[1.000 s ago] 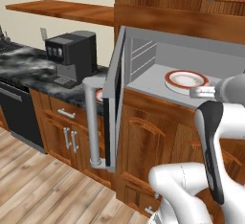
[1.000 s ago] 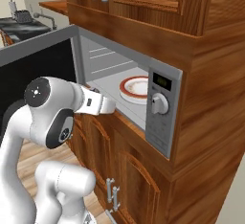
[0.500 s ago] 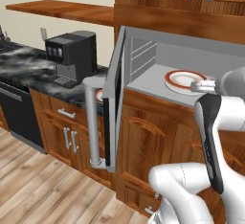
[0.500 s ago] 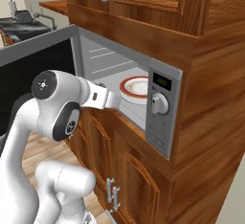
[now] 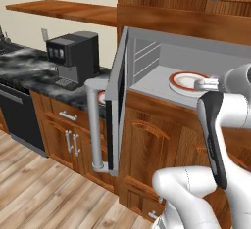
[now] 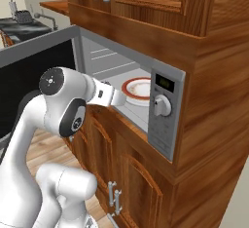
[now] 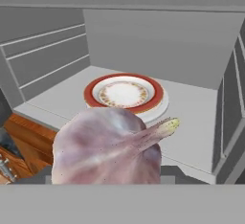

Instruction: Pick the garlic from the counter and place it in the microwave. Then turn on the microwave.

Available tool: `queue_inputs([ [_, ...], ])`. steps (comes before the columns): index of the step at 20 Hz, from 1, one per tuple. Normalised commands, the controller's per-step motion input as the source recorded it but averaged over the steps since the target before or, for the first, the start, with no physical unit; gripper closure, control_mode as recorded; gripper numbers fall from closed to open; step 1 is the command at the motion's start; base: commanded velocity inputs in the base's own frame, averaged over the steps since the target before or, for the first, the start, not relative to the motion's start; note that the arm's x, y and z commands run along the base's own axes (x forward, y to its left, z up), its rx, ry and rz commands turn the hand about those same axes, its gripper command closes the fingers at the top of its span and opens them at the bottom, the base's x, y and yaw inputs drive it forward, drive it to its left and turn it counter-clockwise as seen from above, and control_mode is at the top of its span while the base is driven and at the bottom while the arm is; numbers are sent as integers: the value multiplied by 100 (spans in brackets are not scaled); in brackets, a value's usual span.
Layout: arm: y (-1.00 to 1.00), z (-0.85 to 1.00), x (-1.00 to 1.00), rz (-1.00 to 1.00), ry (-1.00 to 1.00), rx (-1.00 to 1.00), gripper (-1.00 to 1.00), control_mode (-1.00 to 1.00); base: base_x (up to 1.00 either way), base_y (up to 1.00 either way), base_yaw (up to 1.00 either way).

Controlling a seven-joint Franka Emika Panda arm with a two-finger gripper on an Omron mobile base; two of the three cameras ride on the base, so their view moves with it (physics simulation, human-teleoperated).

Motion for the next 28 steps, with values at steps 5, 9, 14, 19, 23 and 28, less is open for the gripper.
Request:
queue_inputs([
  [5, 0, -9, 18, -1, 0, 0, 100, -100, 0, 0, 0],
  [9, -3, -12, 11, 0, 0, 0, 100, -100, 0, 0, 0],
  [14, -2, -18, 12, 0, 0, 0, 100, -100, 0, 0, 0],
  [19, -14, -2, 15, 0, 0, 0, 100, -100, 0, 0, 0],
  [23, -18, 0, 19, -1, 0, 0, 100, -100, 0, 0, 0],
  [28, -5, -1, 21, -2, 0, 0, 100, -100, 0, 0, 0],
])
